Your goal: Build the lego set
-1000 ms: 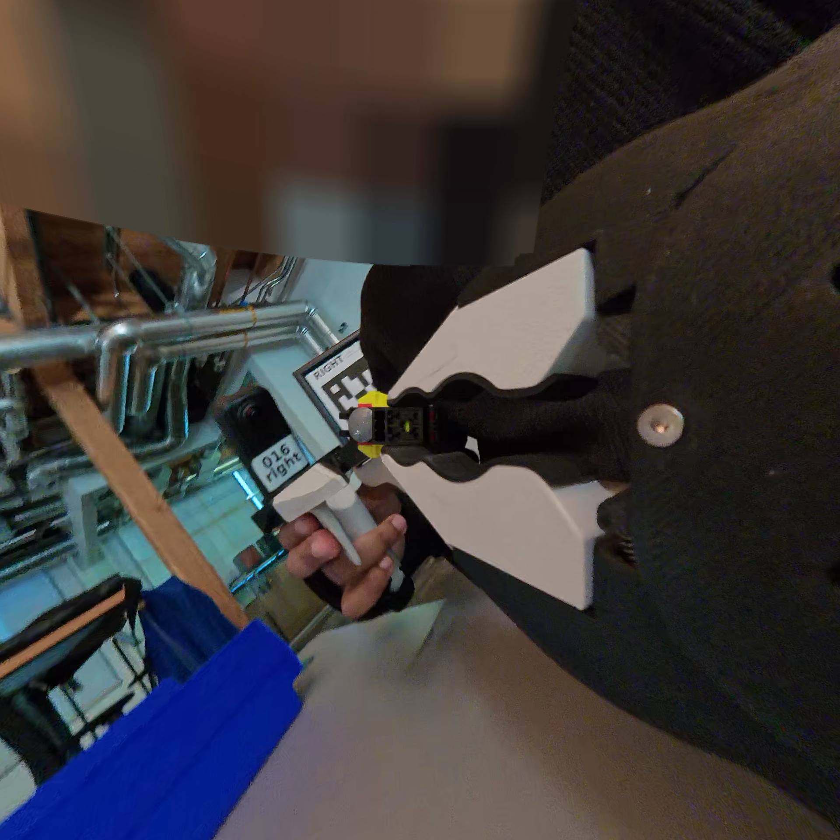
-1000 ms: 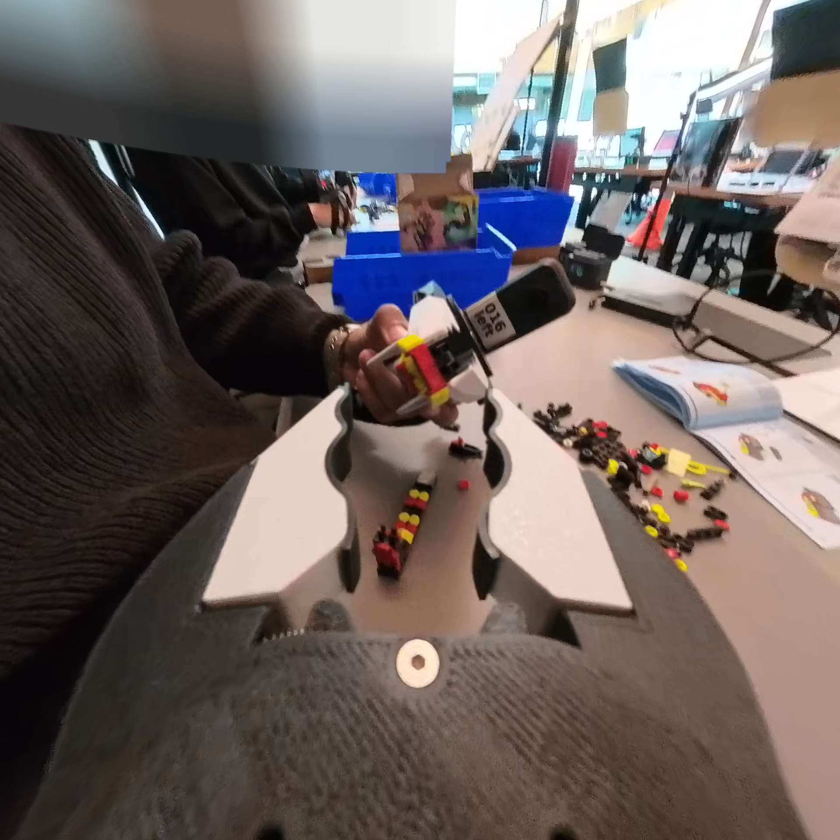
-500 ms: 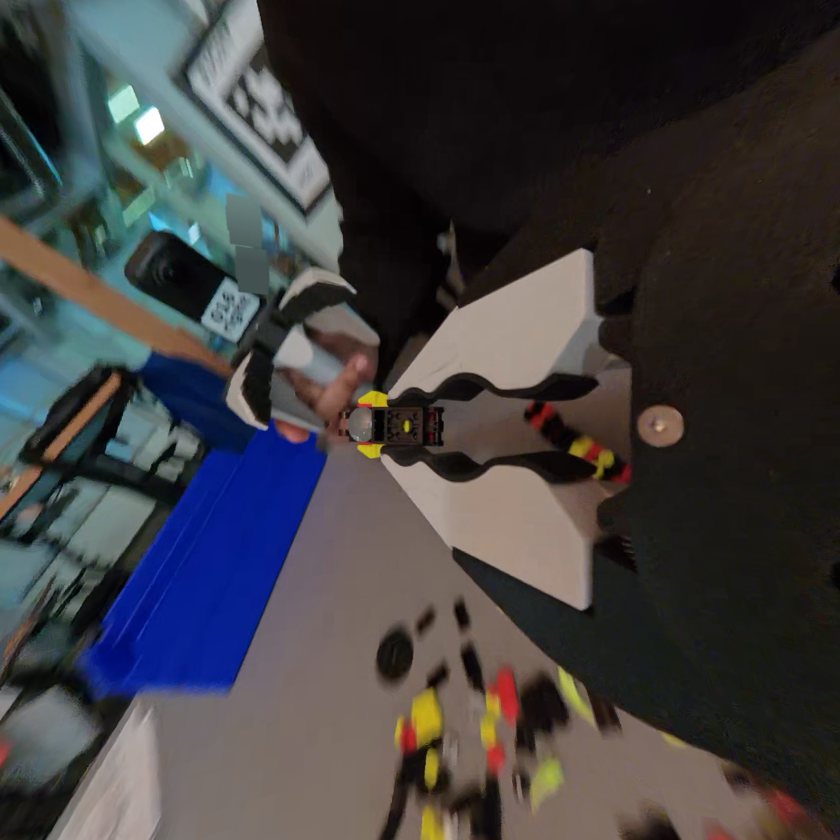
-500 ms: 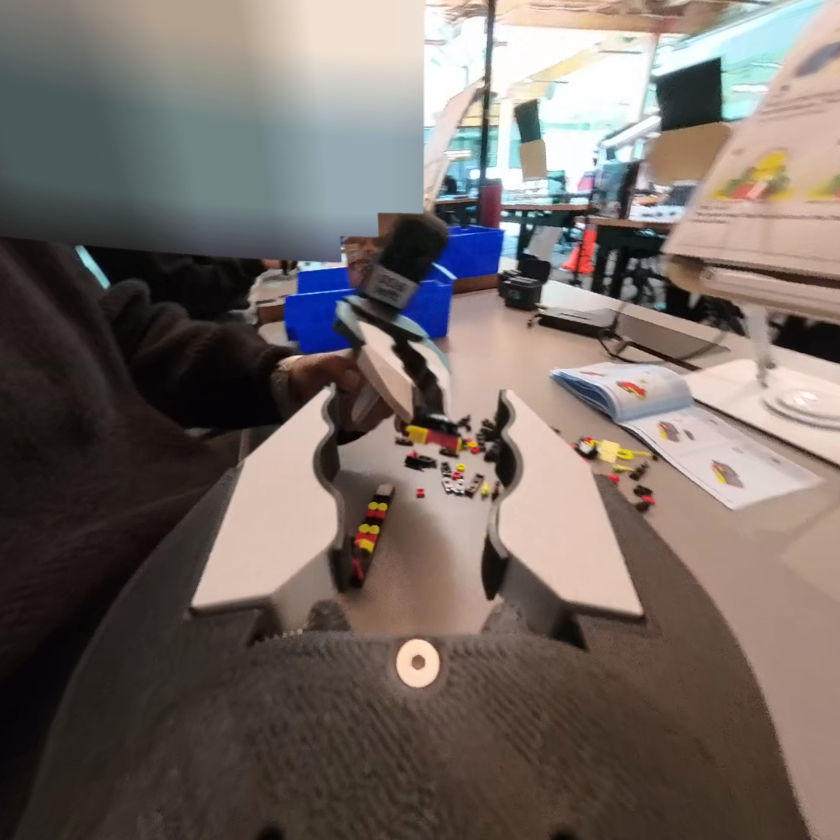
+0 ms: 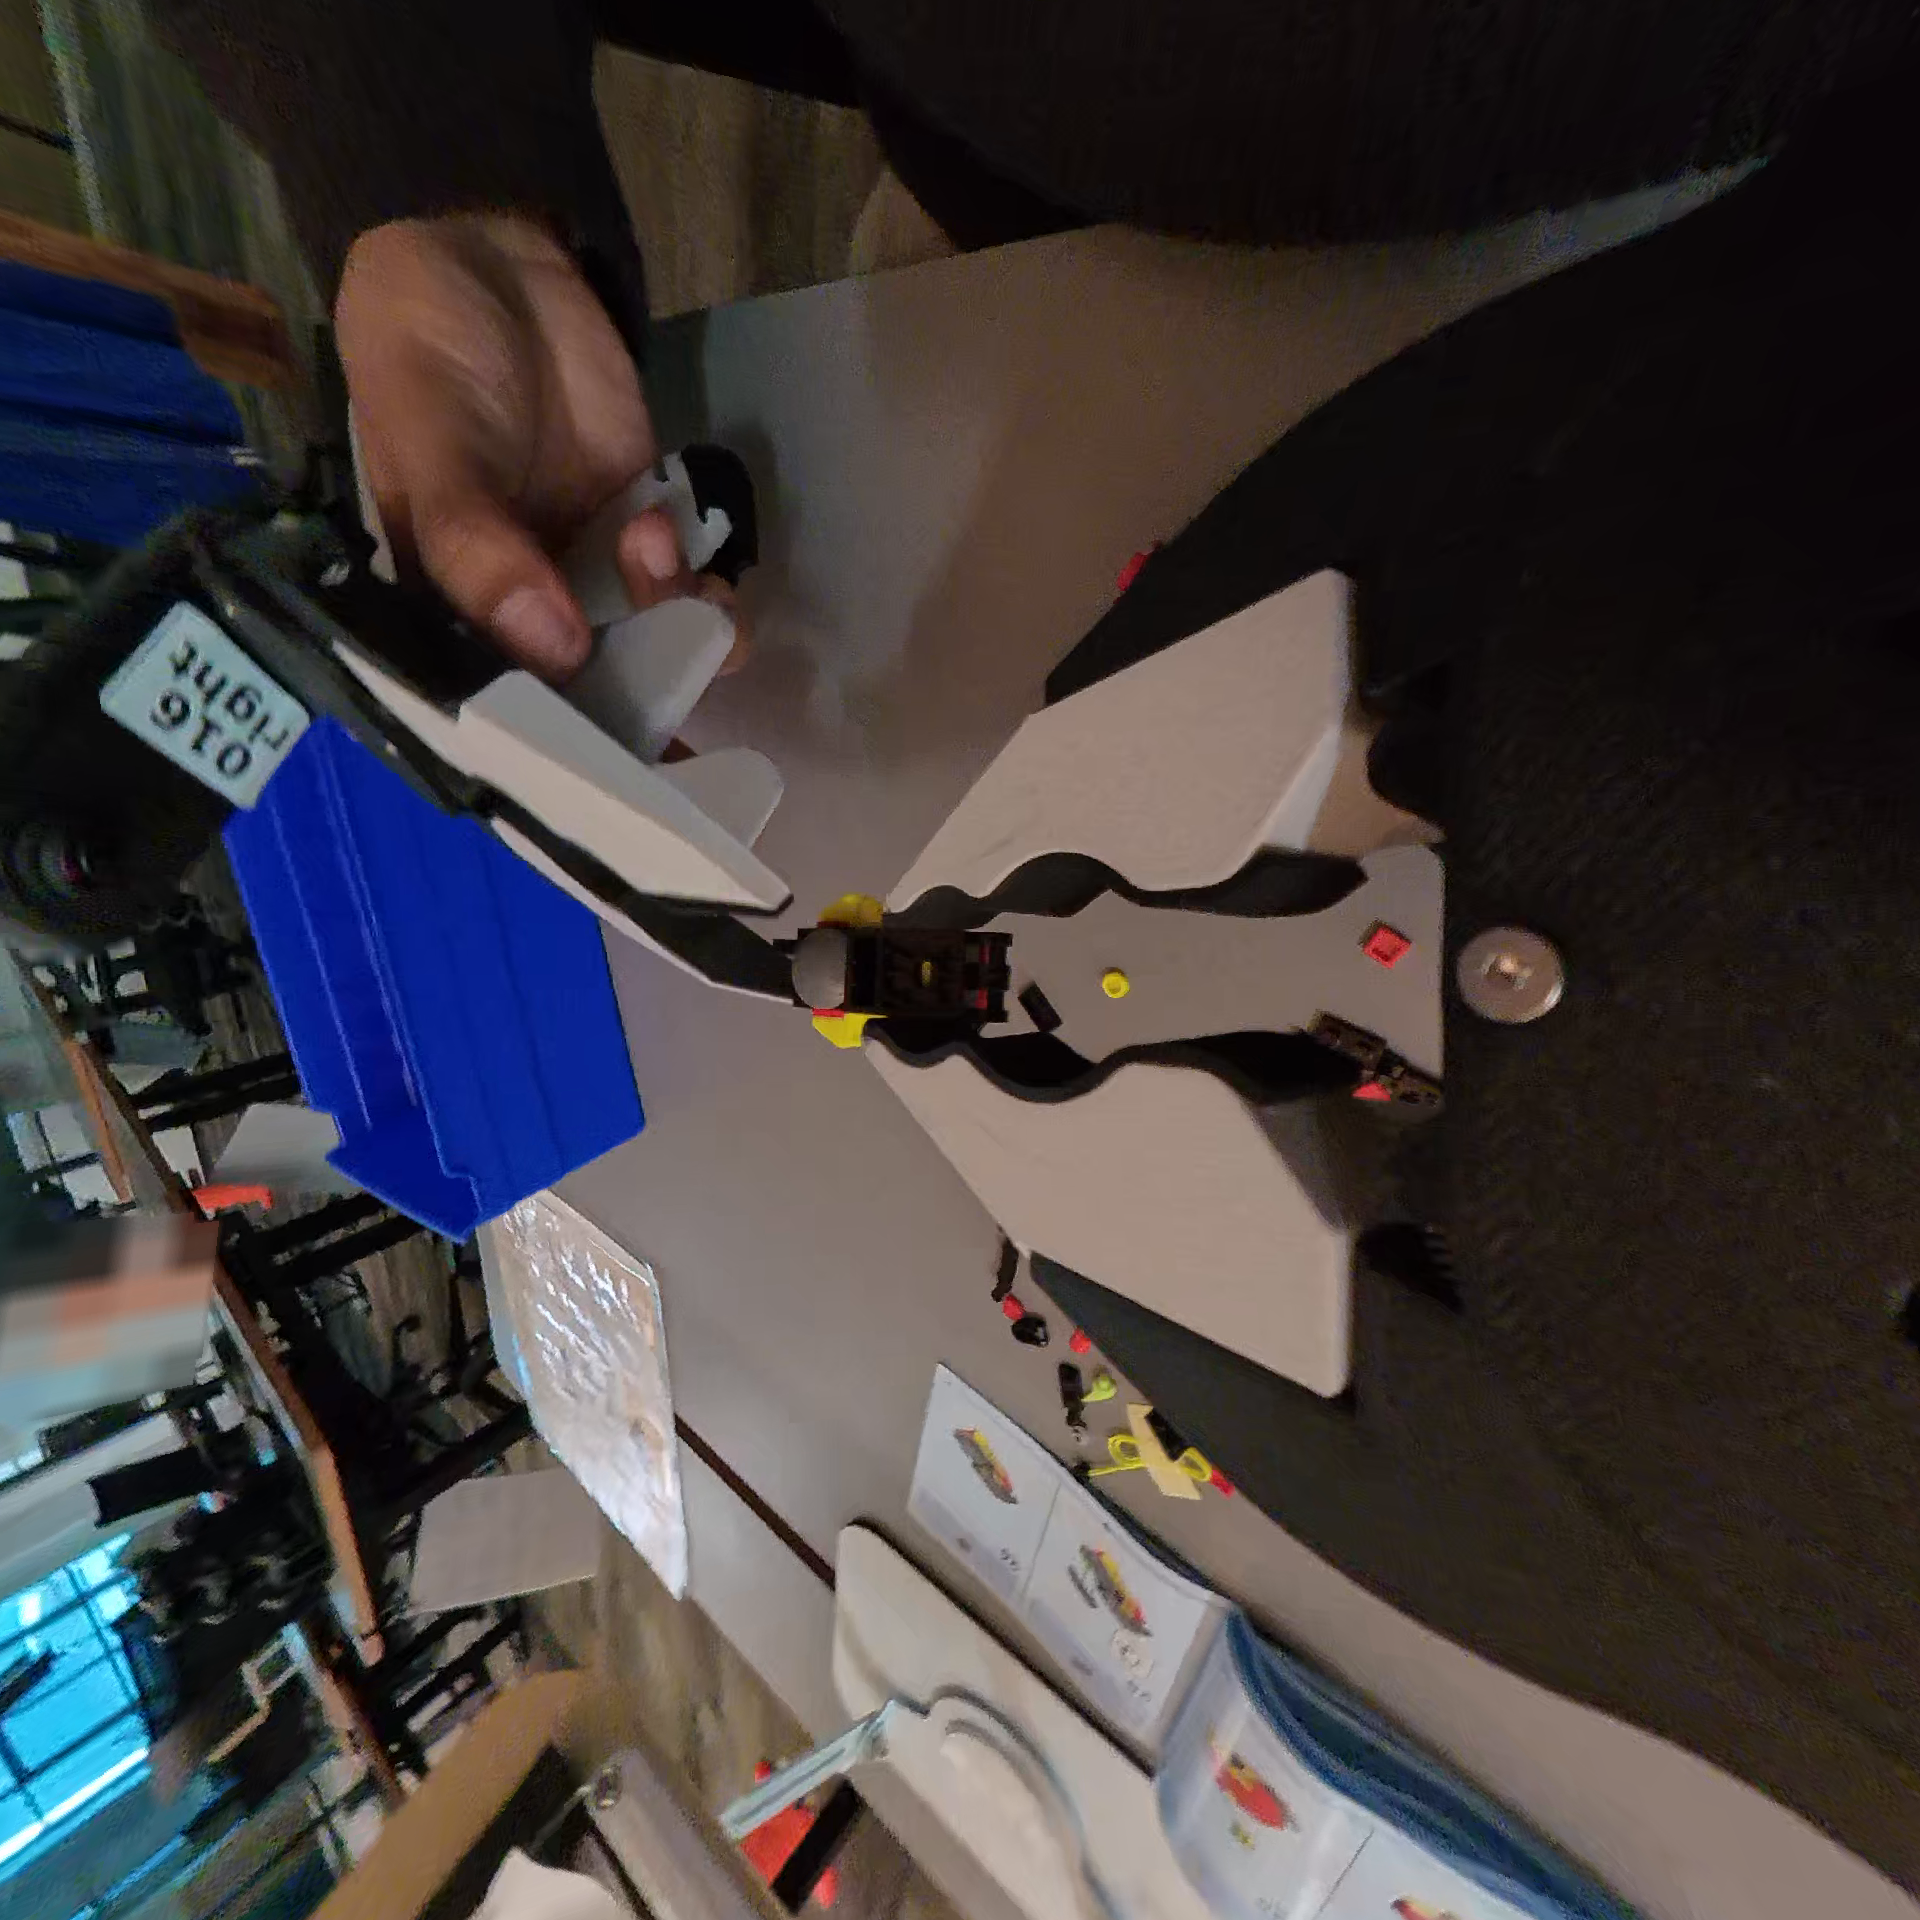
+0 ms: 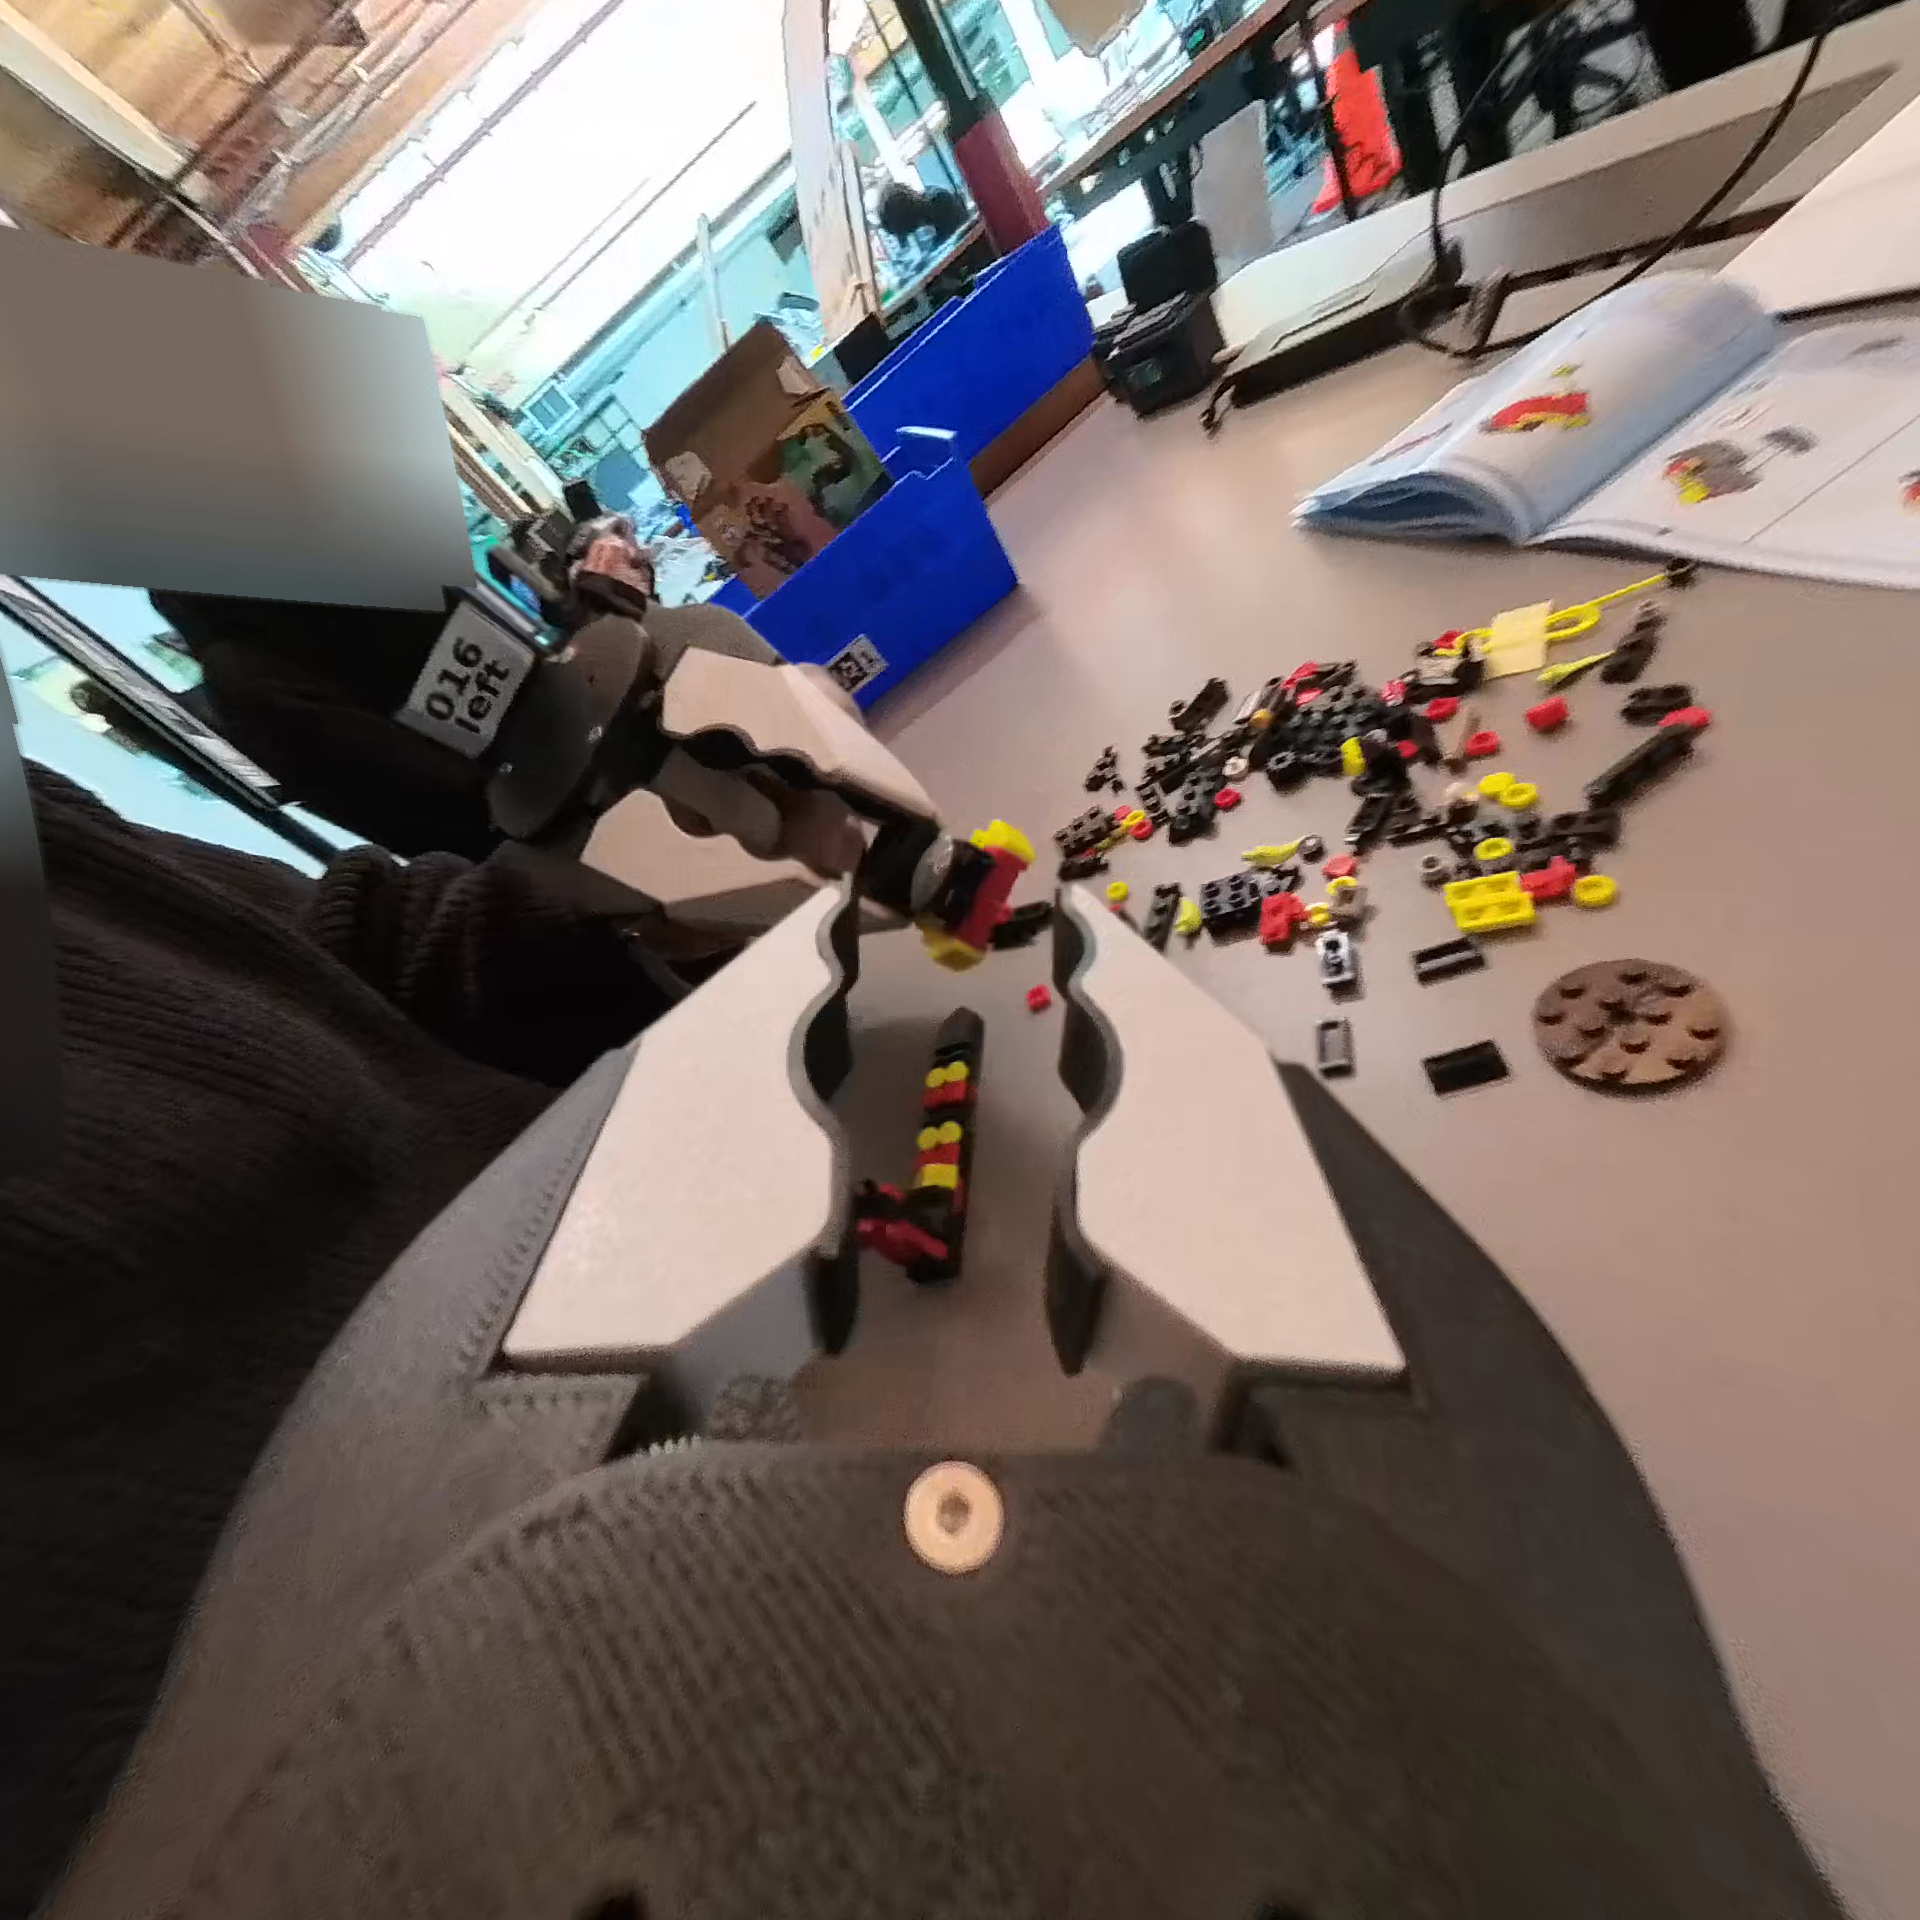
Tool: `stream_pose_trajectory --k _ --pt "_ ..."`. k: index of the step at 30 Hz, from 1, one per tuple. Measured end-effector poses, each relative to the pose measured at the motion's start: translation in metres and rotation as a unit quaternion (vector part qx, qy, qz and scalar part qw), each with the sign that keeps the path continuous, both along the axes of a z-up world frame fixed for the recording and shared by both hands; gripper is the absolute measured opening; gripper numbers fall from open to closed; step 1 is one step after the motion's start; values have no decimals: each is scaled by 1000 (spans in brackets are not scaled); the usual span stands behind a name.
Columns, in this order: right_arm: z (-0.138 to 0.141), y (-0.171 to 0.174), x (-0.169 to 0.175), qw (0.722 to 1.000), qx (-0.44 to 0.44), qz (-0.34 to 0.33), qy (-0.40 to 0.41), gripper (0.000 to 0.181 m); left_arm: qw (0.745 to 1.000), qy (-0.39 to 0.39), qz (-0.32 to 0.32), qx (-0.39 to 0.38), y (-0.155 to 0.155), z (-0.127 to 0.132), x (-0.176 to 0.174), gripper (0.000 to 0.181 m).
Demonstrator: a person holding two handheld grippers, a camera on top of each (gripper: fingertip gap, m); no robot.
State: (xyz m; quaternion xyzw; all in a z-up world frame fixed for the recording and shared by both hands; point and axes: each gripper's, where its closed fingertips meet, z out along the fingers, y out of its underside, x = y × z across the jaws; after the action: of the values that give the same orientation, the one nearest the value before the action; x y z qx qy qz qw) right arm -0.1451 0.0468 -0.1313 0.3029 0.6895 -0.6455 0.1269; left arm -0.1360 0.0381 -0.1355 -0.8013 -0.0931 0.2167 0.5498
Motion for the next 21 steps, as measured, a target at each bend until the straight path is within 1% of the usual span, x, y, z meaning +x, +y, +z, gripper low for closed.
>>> stream_pose_trajectory --k 3,7,12,17,19,21 --pt "-3 -2 5 999 -5 24 -23 30 999 33 -19 -16 5 0 8 14" --pt "-5 -4 12 999 2 45 -21 17 995 86 -17 -40 7 1 11 13" --pt "-6 -4 13 999 23 48 3 17 989 135 -14 -66 8 0 13 13" --pt "-6 -5 14 998 20 54 0 18 988 138 -21 -67 8 0 15 13" --pt "-6 -4 13 998 22 51 3 21 987 142 -22 -69 9 0 16 13" --pt "-6 -4 14 998 24 54 1 18 986 149 -20 -74 9 -1 16 13"
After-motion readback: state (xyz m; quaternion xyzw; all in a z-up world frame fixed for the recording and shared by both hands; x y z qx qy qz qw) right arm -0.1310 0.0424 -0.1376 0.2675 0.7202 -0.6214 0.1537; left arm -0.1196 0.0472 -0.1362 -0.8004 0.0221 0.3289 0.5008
